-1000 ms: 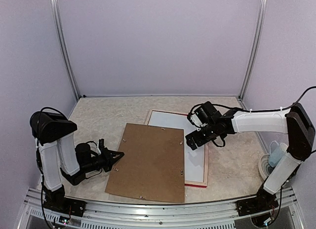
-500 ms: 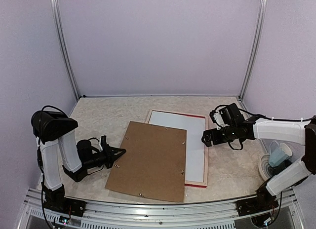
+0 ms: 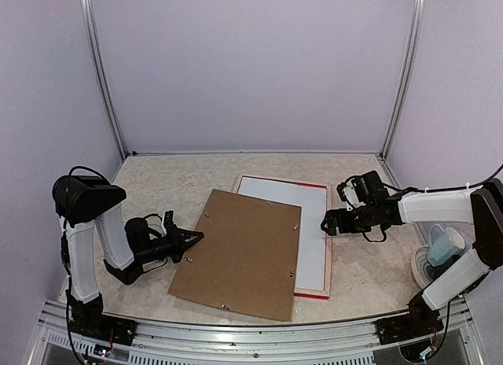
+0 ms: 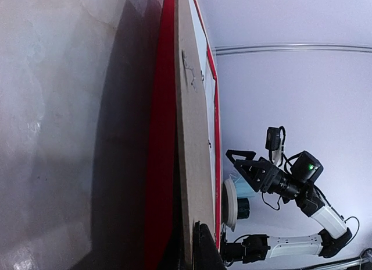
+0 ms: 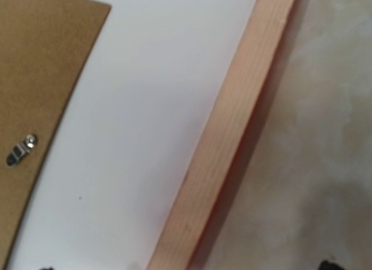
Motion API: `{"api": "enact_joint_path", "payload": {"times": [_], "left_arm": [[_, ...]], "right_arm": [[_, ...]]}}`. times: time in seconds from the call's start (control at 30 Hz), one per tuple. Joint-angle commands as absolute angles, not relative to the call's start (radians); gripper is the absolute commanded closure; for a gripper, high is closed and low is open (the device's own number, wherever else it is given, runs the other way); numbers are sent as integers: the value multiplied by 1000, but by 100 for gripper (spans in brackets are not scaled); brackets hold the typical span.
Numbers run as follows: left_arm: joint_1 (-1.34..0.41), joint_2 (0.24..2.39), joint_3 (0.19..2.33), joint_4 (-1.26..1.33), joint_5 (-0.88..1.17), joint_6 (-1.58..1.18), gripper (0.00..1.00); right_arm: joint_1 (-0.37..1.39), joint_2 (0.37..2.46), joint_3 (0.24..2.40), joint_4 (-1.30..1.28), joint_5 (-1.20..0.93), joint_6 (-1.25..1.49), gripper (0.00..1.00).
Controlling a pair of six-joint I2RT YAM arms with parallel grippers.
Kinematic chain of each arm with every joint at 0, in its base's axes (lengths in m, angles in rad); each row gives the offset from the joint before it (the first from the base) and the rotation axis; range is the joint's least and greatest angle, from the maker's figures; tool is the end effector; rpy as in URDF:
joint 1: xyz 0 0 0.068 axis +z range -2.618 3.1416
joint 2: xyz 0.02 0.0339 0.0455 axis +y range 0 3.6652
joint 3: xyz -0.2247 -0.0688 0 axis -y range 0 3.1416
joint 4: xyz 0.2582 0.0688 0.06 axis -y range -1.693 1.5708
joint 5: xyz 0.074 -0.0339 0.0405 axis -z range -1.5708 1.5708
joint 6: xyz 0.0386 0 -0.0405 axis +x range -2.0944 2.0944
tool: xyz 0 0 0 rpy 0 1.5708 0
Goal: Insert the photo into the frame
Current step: Move the frame body to the center of the board.
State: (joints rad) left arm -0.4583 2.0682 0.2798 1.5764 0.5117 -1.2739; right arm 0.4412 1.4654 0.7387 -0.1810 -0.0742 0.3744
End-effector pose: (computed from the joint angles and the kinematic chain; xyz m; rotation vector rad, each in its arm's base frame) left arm 0.2027 -0.1211 0.0233 -0.4166 2.0594 -1.6132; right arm 0.2686 0.1300 0.1216 -0.1167 2.5250 0.4312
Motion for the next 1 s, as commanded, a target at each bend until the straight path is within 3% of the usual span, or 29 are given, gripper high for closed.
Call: {"api": "enact_joint_path", "payload": {"times": [0.0,0.53,0.97], "left_arm": [[-446,2080,294,1853,497,-1205,100],[-451,2016,295,1853,515,-1238,100],[-453,2021,314,1853,508,-1254,100]], "right_arm": [[430,1507,763,-140,-108,399,2],[430,1620,789,-84,-122,432,16],[430,1651,750,-36,-169,420,47]]}}
